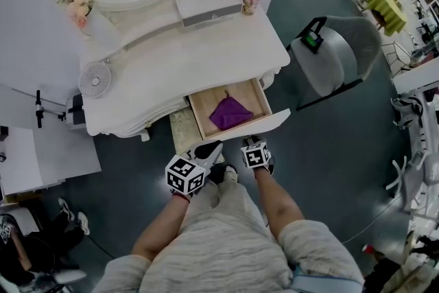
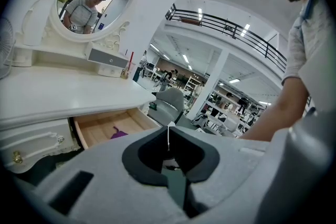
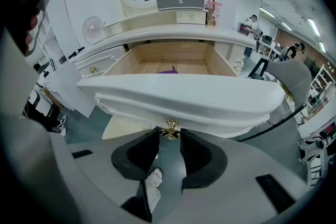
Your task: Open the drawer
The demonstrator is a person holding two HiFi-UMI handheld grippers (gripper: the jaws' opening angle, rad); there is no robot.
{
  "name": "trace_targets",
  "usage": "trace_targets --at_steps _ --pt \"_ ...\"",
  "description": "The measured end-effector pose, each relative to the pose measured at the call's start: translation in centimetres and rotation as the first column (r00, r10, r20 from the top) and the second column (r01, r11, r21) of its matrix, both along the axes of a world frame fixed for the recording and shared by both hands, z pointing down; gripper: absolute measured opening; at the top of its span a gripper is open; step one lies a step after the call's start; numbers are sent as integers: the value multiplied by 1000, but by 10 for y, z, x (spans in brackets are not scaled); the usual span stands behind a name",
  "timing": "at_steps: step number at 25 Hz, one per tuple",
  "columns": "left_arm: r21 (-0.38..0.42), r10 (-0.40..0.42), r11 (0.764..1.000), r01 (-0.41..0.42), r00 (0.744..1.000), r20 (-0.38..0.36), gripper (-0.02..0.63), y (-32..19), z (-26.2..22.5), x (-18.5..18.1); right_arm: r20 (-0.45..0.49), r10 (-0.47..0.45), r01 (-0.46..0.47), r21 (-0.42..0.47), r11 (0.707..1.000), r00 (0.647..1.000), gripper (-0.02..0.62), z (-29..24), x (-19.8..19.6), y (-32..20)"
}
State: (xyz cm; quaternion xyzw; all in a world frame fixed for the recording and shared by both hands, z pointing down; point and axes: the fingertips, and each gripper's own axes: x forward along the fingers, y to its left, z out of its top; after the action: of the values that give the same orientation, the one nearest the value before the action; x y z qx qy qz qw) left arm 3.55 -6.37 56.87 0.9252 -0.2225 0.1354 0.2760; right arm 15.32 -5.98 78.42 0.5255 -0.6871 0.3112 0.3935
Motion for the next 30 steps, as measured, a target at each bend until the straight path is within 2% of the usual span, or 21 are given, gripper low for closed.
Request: trace_targets --at_steps 21,30 --pt "16 3 1000 -3 1000 11 15 4 -5 -1 -3 -11 11 0 1000 1000 121 0 2 6" --pt "18 -3 1000 3 1000 12 15 5 -6 -5 -51 -82 81 -31 996 995 121 -4 -1 7"
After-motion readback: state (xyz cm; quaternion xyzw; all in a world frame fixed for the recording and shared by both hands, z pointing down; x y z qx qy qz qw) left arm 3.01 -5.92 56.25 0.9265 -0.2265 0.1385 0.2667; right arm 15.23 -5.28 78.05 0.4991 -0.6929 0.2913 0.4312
